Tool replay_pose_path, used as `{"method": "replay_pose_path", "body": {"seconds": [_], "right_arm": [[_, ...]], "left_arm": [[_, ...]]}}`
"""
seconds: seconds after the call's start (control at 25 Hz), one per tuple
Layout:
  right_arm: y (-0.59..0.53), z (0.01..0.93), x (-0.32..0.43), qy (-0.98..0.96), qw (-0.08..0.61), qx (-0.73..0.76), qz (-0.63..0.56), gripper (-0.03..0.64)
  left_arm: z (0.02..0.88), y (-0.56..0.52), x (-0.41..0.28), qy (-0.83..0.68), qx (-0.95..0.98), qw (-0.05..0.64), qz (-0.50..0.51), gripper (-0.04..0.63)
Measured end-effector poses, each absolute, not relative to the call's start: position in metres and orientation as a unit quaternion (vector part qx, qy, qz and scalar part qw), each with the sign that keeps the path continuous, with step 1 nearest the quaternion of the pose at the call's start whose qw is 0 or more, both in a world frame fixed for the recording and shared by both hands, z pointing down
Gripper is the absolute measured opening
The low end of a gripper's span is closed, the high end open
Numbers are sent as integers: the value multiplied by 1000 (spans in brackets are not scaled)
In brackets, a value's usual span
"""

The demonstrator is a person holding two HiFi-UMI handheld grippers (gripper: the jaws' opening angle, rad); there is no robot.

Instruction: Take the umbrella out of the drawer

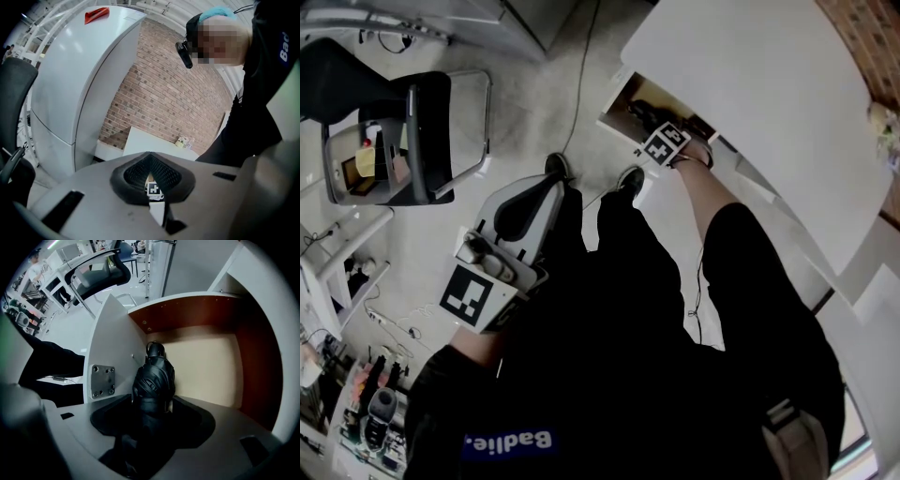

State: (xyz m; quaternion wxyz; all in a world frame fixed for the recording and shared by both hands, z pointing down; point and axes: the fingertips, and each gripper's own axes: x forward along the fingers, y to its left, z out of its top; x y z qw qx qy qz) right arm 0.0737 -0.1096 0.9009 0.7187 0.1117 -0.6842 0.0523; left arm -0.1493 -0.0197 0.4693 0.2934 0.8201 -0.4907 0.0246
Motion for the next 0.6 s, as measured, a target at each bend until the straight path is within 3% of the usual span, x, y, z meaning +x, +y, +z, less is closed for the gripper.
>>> {"method": "replay_pose_path", "body": {"seconds": [0.6], "right_arm": [[-105,944,86,-651,727,80,203,296]], "left_arm": [[485,-21,-145,-484,819,304,45,-3]]}}
